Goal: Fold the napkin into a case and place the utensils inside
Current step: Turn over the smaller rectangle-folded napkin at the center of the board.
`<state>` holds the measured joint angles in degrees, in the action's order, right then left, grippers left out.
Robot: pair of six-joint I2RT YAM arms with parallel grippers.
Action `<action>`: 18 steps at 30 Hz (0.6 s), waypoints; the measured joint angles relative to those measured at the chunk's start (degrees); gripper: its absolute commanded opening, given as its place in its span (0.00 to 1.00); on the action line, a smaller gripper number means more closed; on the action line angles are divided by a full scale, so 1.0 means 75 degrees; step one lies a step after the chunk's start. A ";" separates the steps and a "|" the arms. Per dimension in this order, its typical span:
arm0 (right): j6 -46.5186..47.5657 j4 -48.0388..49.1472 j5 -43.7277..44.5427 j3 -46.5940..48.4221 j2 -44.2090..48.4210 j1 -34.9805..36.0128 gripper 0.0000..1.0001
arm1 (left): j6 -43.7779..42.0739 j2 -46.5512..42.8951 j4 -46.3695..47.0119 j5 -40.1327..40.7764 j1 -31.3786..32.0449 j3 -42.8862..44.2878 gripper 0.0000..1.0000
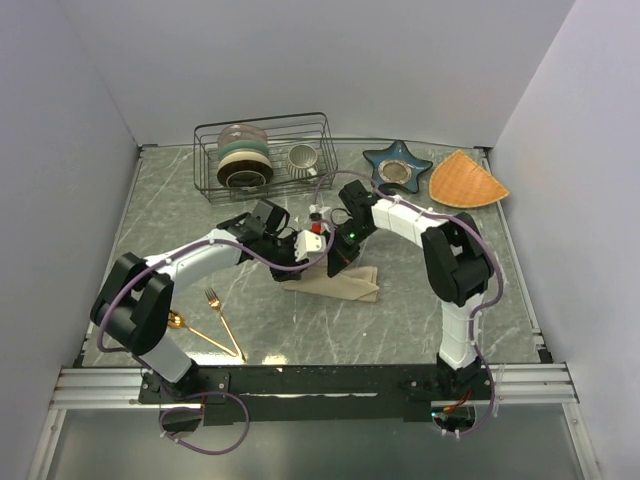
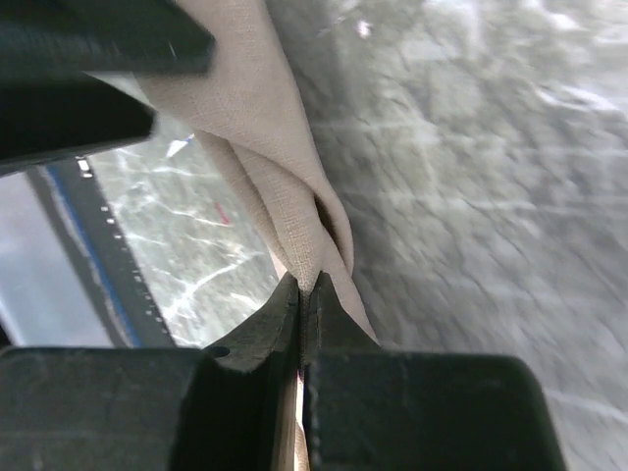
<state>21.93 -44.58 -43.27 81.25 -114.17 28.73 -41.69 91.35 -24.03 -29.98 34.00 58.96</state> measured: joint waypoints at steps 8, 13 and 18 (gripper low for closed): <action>0.0026 0.0551 0.1253 -0.0160 0.0775 0.0003 0.00 | 0.0959 -0.0729 -0.0379 -0.0600 -0.0769 0.0554 0.69; 0.0277 0.1154 0.2209 -0.0411 0.1300 0.0099 0.00 | 0.1714 -0.1632 -0.0522 -0.1008 -0.1556 0.0662 0.73; 0.0755 0.2055 0.3381 -0.1055 0.1629 0.0568 0.00 | 0.2553 -0.2334 -0.0440 -0.1084 -0.2454 0.0417 0.73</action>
<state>27.59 -29.17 -17.91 73.34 -101.95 32.99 -22.55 73.84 -27.33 -38.11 15.59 62.08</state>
